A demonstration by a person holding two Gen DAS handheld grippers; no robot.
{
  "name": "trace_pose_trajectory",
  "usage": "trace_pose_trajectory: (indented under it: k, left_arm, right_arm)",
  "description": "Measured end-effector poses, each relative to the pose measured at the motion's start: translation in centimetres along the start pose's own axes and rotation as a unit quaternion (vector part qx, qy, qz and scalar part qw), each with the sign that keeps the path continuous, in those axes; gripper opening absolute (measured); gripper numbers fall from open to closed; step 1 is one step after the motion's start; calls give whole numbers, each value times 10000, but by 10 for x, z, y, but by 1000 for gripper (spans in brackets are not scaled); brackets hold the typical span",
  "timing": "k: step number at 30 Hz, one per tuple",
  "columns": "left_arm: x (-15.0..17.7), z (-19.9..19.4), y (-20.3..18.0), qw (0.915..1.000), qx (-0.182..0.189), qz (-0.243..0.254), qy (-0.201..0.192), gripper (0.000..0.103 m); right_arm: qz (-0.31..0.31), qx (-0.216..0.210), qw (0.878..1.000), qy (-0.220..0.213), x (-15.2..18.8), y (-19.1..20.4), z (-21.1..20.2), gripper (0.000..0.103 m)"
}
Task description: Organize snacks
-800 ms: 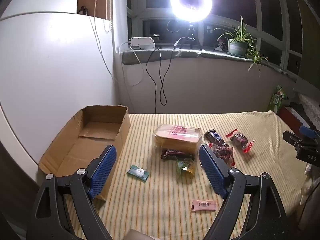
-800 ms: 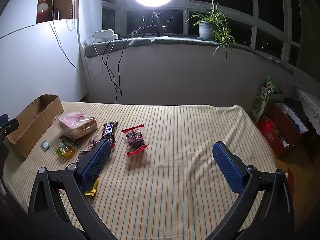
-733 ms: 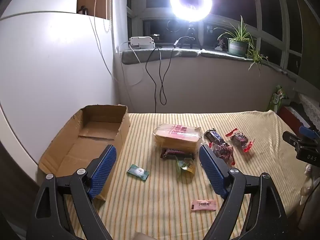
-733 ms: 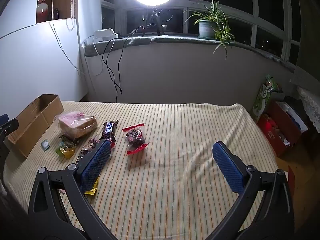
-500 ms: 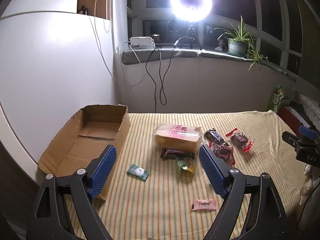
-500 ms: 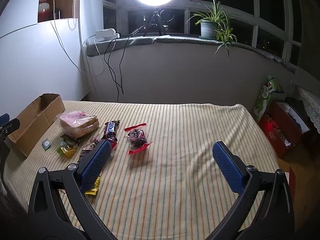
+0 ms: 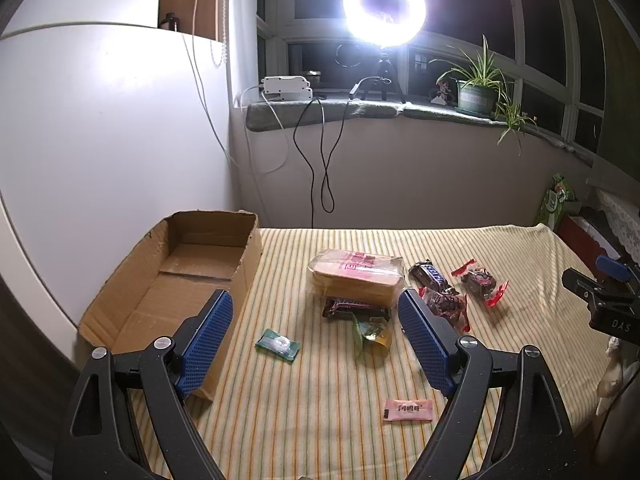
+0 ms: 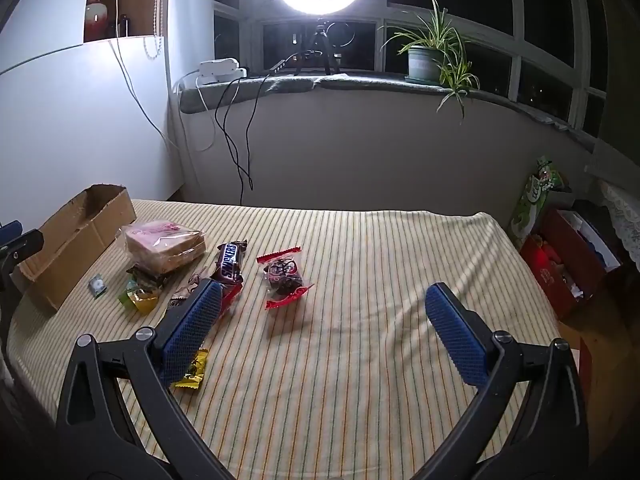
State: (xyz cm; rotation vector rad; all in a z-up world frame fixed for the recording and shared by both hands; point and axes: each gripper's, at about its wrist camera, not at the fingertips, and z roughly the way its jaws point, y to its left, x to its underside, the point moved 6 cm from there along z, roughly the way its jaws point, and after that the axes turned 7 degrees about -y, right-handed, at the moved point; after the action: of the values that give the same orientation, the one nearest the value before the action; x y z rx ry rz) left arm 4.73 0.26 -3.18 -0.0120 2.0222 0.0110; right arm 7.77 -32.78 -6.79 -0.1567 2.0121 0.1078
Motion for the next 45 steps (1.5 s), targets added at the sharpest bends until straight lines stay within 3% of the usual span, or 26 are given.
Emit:
trace_pose_trajectory:
  k: [45]
  left_arm:
    - [1, -1, 0, 10000, 18, -19, -7, 85]
  right_arm:
    - [-116, -116, 9999, 27, 4, 9, -5, 103]
